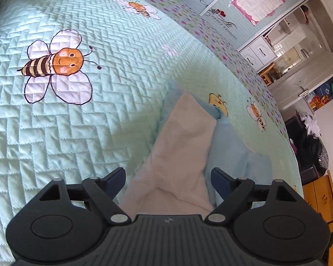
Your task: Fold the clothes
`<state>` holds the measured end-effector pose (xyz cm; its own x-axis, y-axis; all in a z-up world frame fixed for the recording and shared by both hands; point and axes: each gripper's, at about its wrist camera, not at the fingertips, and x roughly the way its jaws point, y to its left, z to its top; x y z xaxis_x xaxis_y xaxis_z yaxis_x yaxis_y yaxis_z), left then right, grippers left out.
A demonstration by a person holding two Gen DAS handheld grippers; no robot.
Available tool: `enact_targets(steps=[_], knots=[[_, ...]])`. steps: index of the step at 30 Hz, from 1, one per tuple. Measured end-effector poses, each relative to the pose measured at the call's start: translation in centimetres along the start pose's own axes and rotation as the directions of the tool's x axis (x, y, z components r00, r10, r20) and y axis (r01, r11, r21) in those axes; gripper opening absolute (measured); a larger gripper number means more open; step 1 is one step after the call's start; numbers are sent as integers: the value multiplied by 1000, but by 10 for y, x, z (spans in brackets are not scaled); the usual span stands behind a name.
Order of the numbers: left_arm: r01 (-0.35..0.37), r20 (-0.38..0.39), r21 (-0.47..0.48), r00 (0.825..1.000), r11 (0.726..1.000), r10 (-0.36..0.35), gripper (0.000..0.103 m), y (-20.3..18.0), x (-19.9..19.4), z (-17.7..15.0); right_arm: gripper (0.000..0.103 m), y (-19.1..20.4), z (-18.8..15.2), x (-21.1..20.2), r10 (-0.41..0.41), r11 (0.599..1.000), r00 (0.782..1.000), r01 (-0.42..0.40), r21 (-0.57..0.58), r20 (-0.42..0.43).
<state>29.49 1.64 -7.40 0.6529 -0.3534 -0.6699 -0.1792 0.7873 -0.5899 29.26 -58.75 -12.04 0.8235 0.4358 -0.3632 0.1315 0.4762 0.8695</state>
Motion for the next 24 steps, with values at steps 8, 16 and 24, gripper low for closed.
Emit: enact_targets(steps=[8, 16, 24], knots=[[1, -11, 69, 1000, 998, 0, 87, -2, 4, -16, 54, 4, 37, 60, -6, 999, 999, 3, -52, -50], [32, -25, 114, 999, 993, -29, 90, -12, 8, -28, 3, 5, 48, 77, -75, 980, 995, 62, -187, -62], [32, -16, 111, 999, 993, -31, 90, -8, 6, -23, 2, -7, 60, 72, -51, 986, 998, 45, -159, -30]])
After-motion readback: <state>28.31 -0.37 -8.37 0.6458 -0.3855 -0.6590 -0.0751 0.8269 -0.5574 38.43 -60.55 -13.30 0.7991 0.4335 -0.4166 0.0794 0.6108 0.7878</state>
